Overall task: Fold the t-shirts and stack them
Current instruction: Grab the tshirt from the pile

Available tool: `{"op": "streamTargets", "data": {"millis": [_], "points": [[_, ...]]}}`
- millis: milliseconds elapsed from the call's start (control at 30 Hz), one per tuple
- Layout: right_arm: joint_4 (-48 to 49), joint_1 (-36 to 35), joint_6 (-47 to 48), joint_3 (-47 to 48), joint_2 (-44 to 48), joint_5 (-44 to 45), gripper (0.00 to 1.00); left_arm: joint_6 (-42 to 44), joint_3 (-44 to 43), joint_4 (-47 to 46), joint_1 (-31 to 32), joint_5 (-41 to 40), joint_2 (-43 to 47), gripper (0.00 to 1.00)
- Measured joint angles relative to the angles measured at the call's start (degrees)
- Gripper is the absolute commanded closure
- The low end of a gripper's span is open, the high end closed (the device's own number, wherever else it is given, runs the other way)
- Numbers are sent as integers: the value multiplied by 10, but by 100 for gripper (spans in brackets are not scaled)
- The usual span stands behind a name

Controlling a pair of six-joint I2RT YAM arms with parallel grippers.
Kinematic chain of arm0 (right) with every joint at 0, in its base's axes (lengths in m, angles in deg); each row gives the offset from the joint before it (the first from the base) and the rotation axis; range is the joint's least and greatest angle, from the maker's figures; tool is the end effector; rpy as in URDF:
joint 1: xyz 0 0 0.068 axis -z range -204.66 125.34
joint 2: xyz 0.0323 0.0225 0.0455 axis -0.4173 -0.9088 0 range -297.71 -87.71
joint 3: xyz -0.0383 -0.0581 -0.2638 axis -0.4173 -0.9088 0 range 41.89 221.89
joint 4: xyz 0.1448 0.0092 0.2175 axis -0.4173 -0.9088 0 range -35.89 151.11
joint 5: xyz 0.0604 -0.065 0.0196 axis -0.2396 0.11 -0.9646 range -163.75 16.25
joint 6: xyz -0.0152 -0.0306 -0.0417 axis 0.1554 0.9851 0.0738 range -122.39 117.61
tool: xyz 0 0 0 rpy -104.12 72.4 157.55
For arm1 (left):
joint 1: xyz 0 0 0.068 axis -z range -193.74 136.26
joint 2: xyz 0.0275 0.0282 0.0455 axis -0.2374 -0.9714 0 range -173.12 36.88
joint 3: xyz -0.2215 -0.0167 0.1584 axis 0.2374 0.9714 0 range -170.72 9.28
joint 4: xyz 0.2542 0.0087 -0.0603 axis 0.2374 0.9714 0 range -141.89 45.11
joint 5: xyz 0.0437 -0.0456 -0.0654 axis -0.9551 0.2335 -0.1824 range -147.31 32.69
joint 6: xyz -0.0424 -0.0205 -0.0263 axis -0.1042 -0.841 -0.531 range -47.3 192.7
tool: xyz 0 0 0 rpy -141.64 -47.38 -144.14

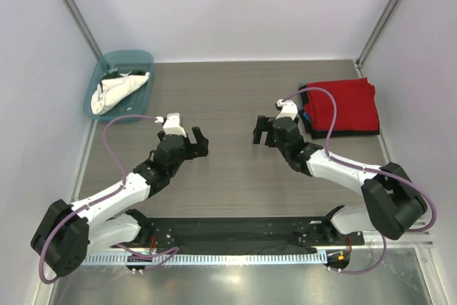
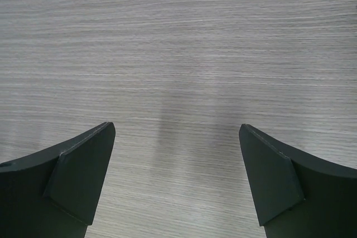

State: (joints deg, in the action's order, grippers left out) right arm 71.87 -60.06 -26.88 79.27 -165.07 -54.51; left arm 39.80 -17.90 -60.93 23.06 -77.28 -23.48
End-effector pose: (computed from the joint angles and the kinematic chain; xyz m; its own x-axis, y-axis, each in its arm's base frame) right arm 0.2369 0.1541 0.2072 -0.4916 0.1307 -0.8610 -0.1193 0.9692 0.2153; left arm 0.1877 -0.1252 0.2151 -0.4452 -0.3046 -0.8421 0.0854 0.9217 -0.3785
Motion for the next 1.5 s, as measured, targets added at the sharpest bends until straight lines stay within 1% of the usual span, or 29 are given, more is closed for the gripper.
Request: {"op": "streamTargets", "data": {"millis": [133, 200, 233, 300, 333, 400, 433, 500, 567, 600, 633, 667, 767, 867, 1000, 1267, 1367, 1433, 1500], "points": [[3, 0, -12, 0, 0, 9, 0, -17, -5, 18, -7, -21, -5, 0], [3, 0, -14, 0, 0, 10, 3, -47, -22, 51, -31, -25, -6, 0], [3, 0, -14, 0, 0, 10, 7, -64, -36, 69, -58, -13, -7, 0], [3, 0, -16, 0, 0, 12, 9, -107, -65, 90, -130, 1, -8, 4], [3, 2, -18, 0, -2, 16, 9, -134, -83, 99, -172, 9, -10, 8], [3, 5, -23, 0, -5, 17, 9, -172, -117, 115, -231, 15, -18, 12], [3, 7, -25, 0, -8, 16, 10, -195, -141, 125, -262, 14, -27, 17], [3, 11, -29, 0, -11, 16, 10, -232, -190, 151, -296, 2, -49, 19], [2, 16, -31, 0, -12, 14, 10, -260, -244, 177, -313, -15, -78, 20], [3, 18, -33, 0, -12, 12, 10, -283, -301, 184, -324, -33, -114, 20], [2, 20, -34, 0, -12, 10, 10, -290, -323, 198, -329, -42, -132, 20], [2, 23, -35, 0, -12, 9, 10, -299, -376, 241, -336, -57, -163, 19], [3, 27, -39, 0, -11, 4, 10, -311, -529, 299, -370, -79, -285, 20], [9, 32, -42, -5, -7, 0, 10, -311, -638, 340, -409, -94, -395, 19], [12, 40, -45, -13, -2, -10, 10, -305, -728, 390, -446, -97, -513, 19], [12, 45, -46, -14, 0, -17, 10, -307, -813, 424, -465, -95, -657, 19], [12, 45, -46, -15, 6, -18, 10, -314, -847, 431, -472, -87, -697, 28], [13, 45, -46, -16, 9, -18, 10, -319, -857, 432, -480, -84, -712, 49], [14, 47, -46, -16, 9, -19, 10, -316, -860, 432, -489, -83, -719, 62]]}}
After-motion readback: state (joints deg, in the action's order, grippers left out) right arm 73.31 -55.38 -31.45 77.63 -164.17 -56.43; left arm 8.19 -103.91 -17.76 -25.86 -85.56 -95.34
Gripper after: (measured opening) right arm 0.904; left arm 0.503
